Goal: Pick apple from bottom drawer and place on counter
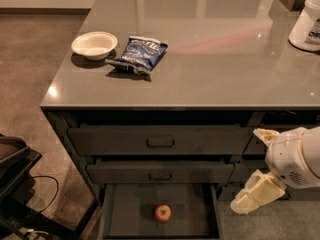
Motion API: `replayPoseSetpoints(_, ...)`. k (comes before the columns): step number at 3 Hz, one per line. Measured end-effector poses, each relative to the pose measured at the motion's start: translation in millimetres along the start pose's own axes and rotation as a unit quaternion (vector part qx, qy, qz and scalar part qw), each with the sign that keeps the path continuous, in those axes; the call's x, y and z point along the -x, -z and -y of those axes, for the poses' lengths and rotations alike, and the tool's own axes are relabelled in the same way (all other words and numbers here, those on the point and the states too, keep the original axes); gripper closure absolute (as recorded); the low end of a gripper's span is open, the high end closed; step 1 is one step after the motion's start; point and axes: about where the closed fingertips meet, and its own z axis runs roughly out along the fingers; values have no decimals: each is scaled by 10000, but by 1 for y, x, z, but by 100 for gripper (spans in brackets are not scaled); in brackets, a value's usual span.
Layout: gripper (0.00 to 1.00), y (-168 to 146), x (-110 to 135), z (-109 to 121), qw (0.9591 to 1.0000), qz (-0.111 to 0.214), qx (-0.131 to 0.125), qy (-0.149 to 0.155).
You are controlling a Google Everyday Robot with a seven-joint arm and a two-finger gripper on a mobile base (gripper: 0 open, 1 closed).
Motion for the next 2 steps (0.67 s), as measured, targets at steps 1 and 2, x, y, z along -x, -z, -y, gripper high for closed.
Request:
replayPoseSetpoints(1, 0, -30, -8, -7, 9990, 386, 104, -202)
replayPoseSetpoints(2, 0, -111, -24, -37, 9897, 1185, 518, -612)
